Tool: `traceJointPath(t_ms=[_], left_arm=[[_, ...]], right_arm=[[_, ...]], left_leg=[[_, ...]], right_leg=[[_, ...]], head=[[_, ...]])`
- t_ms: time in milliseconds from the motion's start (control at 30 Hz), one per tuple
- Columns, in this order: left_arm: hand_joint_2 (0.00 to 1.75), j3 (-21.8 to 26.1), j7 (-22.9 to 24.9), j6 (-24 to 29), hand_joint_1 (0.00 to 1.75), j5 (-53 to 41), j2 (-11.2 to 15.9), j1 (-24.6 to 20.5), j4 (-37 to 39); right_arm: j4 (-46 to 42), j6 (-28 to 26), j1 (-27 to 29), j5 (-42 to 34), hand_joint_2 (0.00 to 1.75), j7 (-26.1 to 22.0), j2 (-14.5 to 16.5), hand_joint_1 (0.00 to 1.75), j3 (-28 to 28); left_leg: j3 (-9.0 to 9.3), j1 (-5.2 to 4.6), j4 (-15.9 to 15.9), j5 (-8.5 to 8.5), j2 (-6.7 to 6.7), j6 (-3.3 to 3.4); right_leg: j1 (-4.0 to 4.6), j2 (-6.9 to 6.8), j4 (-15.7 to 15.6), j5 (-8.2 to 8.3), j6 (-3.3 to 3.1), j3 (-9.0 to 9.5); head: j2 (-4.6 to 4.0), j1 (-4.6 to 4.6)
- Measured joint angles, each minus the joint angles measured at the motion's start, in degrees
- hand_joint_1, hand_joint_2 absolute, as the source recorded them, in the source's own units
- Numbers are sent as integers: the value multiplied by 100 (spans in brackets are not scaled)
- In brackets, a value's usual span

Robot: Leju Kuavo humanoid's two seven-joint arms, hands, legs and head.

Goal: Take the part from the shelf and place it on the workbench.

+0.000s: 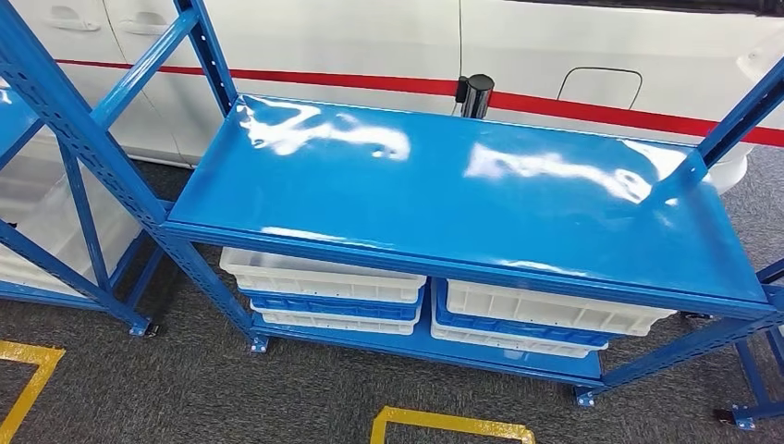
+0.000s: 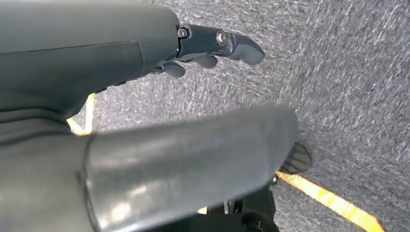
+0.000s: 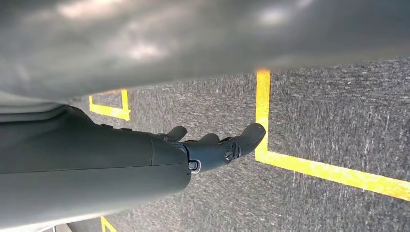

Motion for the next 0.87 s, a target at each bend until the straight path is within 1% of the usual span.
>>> traceJointPath(t_ms=[33,133,167,267,300,400,500,533,633,667,833,867], left_arm=[[131,-1,9,16,0,-9,-1,-2,0],[0,0,31,42,0,-22,-11,-6,0],[0,1,31,42,0,-20,-16,-5,0],[131,9,27,45,0,-5,-23,-5,-1],[175,14,22,50,0,0,-23,-5,-1],[175,18,-59,19,0,31,-25,5,-4],[175,-16,-137,-84,0,76,-23,37,-26],[175,-37,-142,-113,0,82,-23,53,-38],[44,-130,-144,-196,0,116,-19,112,-80],[0,-167,-144,-224,0,128,-16,133,-97],[0,-390,-128,-362,0,185,17,236,-191],[0,-413,-125,-374,0,188,22,246,-200]], right_arm=[[0,-15,0,-13,0,18,1,0,-2],[0,-39,3,-30,131,74,2,0,-4],[0,-41,5,-29,175,86,2,0,-4],[0,-43,8,-23,175,99,1,0,-4],[0,-43,9,-20,175,99,1,0,-4],[-3,-7,26,17,175,57,2,0,-69],[-21,133,85,270,175,-1,-3,0,-356],[-31,181,110,396,131,-6,-5,0,-475],[-75,324,193,806,0,-8,-10,0,-850],[-95,371,219,948,0,-8,-11,0,-982],[-208,616,349,1683,0,-7,-26,0,-1696],[-219,641,363,1756,0,-7,-28,0,-1769]], left_leg=[[4,-1,-1,-11,-1,11],[9,-7,-1,-24,1,26],[9,-8,-1,-24,1,27],[15,-8,-1,-22,4,31],[19,-8,-1,-21,4,33],[33,-3,-5,-19,4,34],[42,2,-11,-19,4,34],[43,3,-14,-19,4,34],[44,5,-20,-19,4,33],[45,6,-22,-19,4,33],[48,8,-29,-20,4,32],[48,8,-29,-20,5,32]], right_leg=[[0,-2,-12,-4,6,-4],[0,-3,-27,-8,23,-3],[0,-4,-29,-6,35,-3],[0,-3,-31,0,72,-1],[1,-3,-31,2,74,0],[5,-4,-30,3,75,10],[15,-4,-30,3,75,17],[17,-3,-30,3,75,17],[18,-4,-30,2,74,16],[18,-4,-30,1,73,15],[23,-4,-30,-1,71,15],[24,-4,-30,-1,71,15]], head=[[0,1],[0,0],[0,0],[0,0],[0,-1],[0,-2],[0,-2],[0,-2],[0,-3],[0,-3],[0,-2],[0,-2]])
